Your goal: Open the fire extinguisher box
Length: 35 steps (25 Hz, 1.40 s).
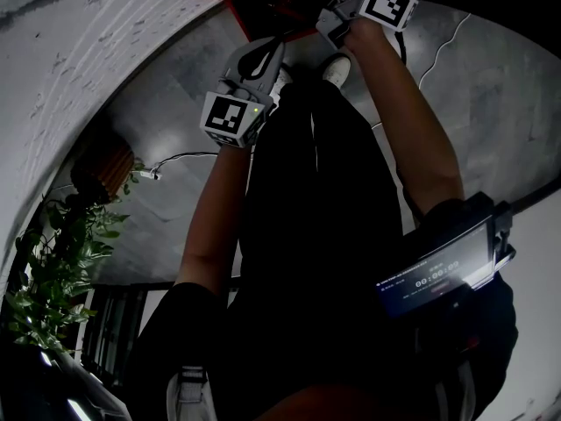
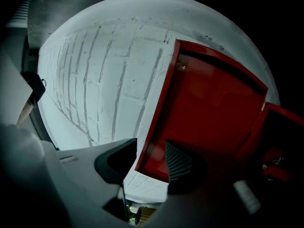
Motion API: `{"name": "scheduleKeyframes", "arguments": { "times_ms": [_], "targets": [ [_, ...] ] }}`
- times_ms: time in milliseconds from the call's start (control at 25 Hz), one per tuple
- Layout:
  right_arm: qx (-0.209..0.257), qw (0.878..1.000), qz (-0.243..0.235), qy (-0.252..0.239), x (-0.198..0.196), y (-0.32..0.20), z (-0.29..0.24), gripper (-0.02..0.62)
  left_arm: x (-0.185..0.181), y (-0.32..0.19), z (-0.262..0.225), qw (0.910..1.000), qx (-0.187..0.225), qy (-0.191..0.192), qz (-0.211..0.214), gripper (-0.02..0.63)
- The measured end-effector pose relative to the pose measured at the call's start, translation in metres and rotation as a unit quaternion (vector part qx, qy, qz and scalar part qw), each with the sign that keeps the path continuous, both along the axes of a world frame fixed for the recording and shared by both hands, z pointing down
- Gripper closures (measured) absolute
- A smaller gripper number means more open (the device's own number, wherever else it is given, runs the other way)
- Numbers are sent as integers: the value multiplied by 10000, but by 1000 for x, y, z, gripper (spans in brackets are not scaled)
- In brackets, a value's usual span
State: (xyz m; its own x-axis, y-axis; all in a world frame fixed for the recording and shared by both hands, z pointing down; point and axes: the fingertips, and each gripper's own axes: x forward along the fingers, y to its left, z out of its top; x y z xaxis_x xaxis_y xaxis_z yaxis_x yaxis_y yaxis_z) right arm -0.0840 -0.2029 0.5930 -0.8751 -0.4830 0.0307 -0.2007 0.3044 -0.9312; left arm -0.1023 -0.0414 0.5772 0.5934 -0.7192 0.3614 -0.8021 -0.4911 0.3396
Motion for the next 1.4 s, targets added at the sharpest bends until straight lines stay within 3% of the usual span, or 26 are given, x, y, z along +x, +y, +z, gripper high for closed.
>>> {"name": "scheduleKeyframes", "arguments": {
  "times_ms": [160, 280, 480, 680, 840, 960, 1160, 1400],
  "targets": [
    [191, 9995, -220, 156, -3, 15, -17, 420, -2, 0, -13, 10000, 60, 27, -5, 603],
    [627, 9954, -514, 502, -3, 33, -41, 438, -3, 1, -35, 9998, 177, 25, 16, 603],
    [1649, 9765, -1052, 905, 0, 65, -97, 463, 0, 4, -81, 9989, 467, 22, -4, 603],
    [2190, 9621, -1258, 1030, 1, 111, -167, 482, -10, 25, -137, 9974, 715, 61, -49, 603],
    [2872, 9396, -1373, 1255, 2, 142, -230, 534, -15, 36, -191, 9943, 1069, 19, 2, 603],
    [3351, 9190, -1449, 1489, 11, 168, -262, 575, -5, 54, -224, 9947, 1020, -12, 134, 603],
    [3683, 9057, -1444, 1521, 20, 197, -302, 586, -2, 78, -263, 9929, 1164, -68, 238, 603],
    [4174, 8811, -1570, 1573, 25, 243, -359, 584, 2, 105, -321, 9891, 1438, -57, 317, 603]
  ]
}}
